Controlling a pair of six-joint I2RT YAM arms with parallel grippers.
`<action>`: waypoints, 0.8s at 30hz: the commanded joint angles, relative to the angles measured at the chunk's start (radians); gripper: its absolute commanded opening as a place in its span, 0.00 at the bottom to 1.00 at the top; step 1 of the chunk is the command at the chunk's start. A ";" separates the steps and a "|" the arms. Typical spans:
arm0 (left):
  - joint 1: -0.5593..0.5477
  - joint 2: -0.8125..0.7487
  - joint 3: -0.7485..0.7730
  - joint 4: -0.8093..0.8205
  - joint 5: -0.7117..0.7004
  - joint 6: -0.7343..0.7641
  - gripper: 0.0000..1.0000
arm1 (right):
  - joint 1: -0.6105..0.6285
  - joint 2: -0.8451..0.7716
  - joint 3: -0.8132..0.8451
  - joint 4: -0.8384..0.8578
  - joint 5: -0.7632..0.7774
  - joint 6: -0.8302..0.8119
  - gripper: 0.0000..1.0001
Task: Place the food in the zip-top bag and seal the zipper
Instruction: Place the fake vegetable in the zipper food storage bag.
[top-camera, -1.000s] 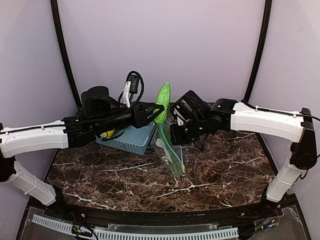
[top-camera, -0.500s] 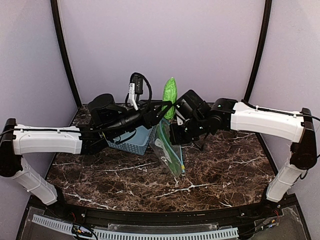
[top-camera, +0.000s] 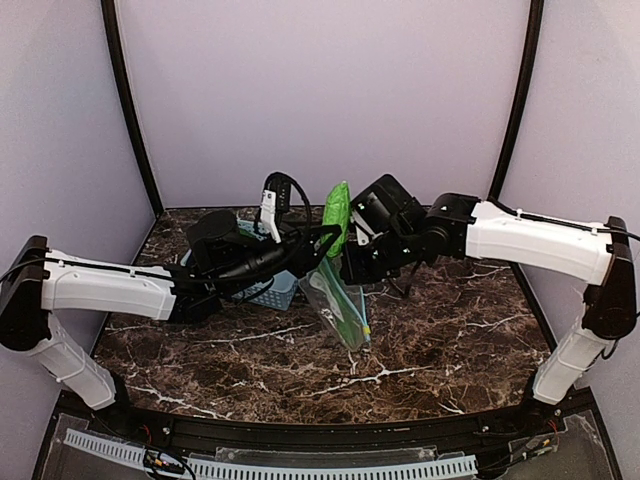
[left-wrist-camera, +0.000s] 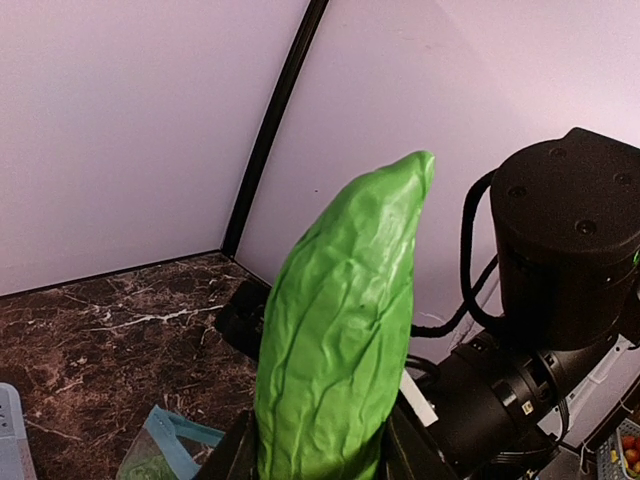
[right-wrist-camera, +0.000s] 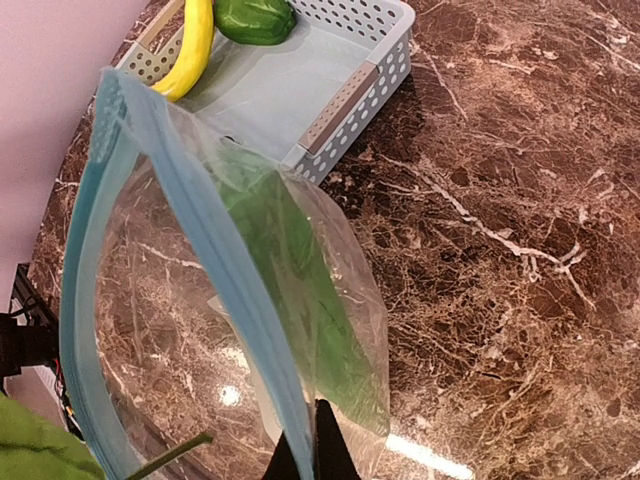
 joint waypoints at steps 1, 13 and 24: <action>-0.010 0.019 -0.007 -0.018 -0.005 0.053 0.31 | -0.006 -0.038 0.012 0.041 -0.013 0.002 0.00; -0.044 0.030 -0.021 -0.141 -0.106 0.092 0.32 | -0.010 -0.027 0.022 0.036 0.014 0.007 0.00; -0.099 0.019 -0.042 -0.261 -0.265 0.041 0.34 | -0.017 -0.012 0.035 0.028 0.039 0.024 0.00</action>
